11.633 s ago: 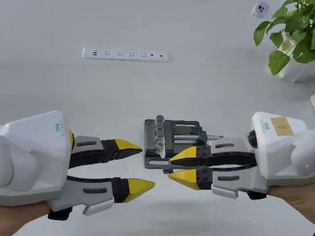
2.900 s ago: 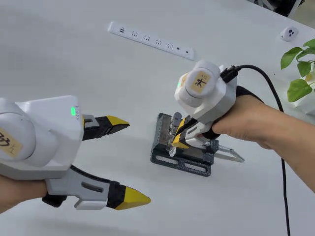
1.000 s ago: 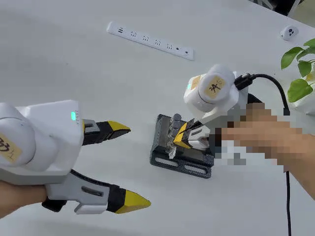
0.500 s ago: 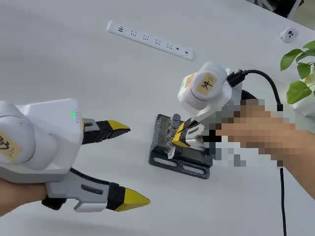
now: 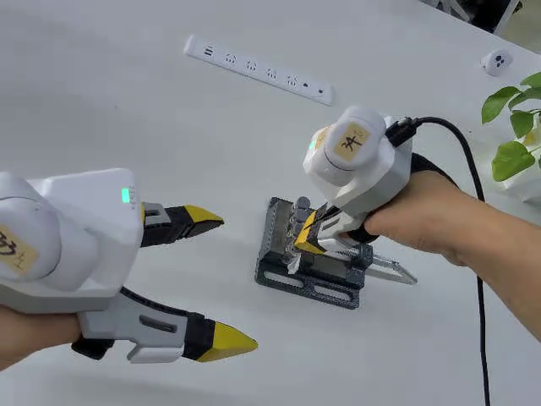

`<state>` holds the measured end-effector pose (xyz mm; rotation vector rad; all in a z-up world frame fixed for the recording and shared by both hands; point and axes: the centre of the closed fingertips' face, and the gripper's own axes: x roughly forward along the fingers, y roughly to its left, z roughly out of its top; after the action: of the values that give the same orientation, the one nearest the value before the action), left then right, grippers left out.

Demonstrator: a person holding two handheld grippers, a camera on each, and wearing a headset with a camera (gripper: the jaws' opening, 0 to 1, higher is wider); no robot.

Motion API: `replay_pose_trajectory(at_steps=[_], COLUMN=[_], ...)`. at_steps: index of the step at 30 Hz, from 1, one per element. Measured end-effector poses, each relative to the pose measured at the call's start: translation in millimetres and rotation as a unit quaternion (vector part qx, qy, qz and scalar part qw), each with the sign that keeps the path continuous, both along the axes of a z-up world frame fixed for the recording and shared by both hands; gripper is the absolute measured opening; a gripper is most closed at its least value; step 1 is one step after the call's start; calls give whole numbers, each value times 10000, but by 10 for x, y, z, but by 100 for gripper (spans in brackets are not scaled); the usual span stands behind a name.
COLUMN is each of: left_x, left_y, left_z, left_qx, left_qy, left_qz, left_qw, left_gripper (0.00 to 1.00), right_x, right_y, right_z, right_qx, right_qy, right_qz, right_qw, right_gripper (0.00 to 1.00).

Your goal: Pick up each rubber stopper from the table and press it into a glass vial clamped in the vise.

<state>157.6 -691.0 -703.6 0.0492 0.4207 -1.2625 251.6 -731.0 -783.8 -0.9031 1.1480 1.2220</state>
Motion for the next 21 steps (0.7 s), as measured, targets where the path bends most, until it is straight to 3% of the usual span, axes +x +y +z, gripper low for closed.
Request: replay_pose_trajectory(at_steps=[14, 21], left_x=[6, 14], left_y=[-15, 6], left_z=[1, 21], left_qx=[-1, 2], left_qy=[-10, -9], left_qz=[-40, 1], left_qw=[10000, 10000], left_gripper=[77, 77], right_x=[11, 0], right_y=[16, -3], right_z=[-8, -11], right_qx=[-172, -158], right_qy=[81, 140], right_qz=[87, -67], right_qw=[9998, 9998], right_gripper=[0, 0])
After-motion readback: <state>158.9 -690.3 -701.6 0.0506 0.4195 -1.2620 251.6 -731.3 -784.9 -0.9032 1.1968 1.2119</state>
